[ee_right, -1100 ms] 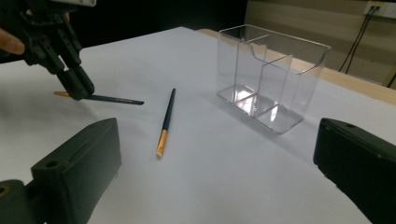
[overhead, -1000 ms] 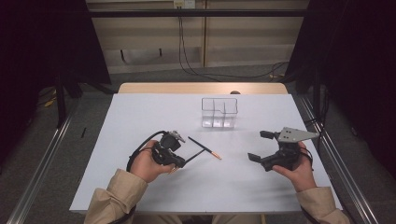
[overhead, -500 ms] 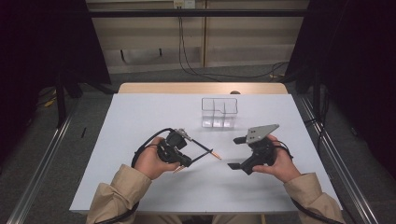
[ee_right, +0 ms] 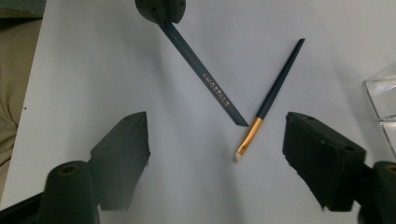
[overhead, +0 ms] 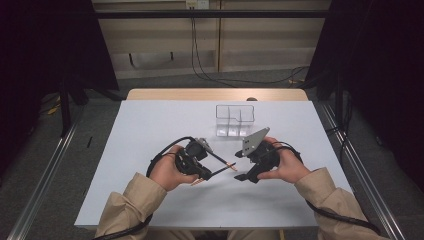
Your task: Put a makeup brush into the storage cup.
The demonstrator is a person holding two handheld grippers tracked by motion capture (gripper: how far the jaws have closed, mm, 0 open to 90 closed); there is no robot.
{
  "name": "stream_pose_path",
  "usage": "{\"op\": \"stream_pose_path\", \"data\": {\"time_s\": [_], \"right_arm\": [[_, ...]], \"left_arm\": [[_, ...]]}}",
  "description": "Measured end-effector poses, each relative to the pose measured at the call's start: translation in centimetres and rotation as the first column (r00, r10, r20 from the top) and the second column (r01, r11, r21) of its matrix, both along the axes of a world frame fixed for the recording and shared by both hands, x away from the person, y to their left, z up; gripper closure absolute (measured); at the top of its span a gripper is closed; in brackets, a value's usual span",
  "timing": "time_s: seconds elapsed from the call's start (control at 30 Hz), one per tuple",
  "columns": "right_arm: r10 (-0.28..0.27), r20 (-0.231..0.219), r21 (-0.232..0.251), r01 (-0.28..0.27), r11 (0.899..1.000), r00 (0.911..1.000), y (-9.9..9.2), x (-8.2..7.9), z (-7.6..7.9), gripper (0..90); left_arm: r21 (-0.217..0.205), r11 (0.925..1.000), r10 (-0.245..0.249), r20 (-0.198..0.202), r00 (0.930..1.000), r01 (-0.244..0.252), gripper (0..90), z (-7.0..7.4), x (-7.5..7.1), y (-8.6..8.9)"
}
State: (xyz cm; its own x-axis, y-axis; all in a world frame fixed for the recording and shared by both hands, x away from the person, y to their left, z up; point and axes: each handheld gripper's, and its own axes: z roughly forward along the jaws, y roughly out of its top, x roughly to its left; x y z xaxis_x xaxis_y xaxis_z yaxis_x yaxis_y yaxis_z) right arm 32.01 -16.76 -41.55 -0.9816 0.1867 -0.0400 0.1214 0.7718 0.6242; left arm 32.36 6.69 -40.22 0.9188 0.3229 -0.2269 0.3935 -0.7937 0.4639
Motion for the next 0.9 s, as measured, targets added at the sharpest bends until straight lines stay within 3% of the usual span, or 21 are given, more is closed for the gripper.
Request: {"op": "stream_pose_path", "data": {"time_s": [0.1, 0.3, 0.5, 0.8, 0.9], "right_arm": [[0.031, 0.001, -0.027, -0.031, 0.999, 0.9995, 0.4, 0.1, 0.1, 30.9], [0.109, 0.017, -0.074, -0.108, 0.991, 0.9939, 1.5, 0.2, 0.1, 44.4], [0.143, 0.039, -0.085, -0.139, 0.987, 0.9890, 2.1, -0.1, 0.3, 57.2], [0.192, 0.010, -0.131, -0.189, 0.973, 0.9814, 3.2, -0.3, 0.0, 73.4], [0.199, -0.005, -0.134, -0.198, 0.971, 0.9800, 3.3, -0.3, 0.0, 78.2]], "left_arm": [[-0.019, 0.9998, 0.004, -0.015, 0.9999, -0.004, 83.8, 0.0, -0.1, -0.3], [-0.016, 0.9991, -0.039, -0.010, 0.9992, 0.039, 83.8, 0.3, -0.2, -0.9], [-0.015, 0.9989, -0.046, -0.011, 0.9989, 0.046, 83.7, 0.3, -0.3, -1.0], [-0.024, 0.9965, -0.080, -0.017, 0.9966, 0.080, 83.7, 0.3, -0.5, -1.3], [-0.038, 0.9972, -0.065, -0.024, 0.9976, 0.064, 83.7, 0.3, -0.6, -1.4]]}}
